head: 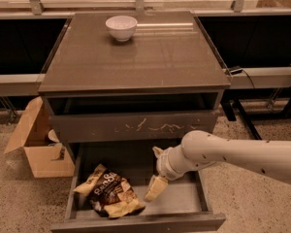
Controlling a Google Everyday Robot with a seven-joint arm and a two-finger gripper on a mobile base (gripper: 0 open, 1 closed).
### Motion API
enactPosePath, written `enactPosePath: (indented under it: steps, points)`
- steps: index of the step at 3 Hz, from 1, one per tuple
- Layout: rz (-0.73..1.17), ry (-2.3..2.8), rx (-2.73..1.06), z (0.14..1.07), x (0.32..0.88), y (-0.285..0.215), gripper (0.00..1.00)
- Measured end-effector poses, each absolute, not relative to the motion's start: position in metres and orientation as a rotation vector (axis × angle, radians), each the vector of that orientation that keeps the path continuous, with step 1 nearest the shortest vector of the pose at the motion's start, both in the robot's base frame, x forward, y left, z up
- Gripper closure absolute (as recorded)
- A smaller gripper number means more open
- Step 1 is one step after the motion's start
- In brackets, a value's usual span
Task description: Pick brown chip bag from middle drawer and place on counter
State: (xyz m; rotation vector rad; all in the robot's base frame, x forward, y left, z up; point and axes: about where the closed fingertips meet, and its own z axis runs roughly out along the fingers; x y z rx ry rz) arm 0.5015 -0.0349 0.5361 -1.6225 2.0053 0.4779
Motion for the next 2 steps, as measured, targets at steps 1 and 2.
enactPosePath:
  steps: [1, 2]
  points:
    - [0.503, 2.035, -1.552, 0.5187, 0.5227, -0.0140, 0.00]
    - [0.503, 2.035, -1.552, 0.5187, 0.5227, -0.0140, 0.00]
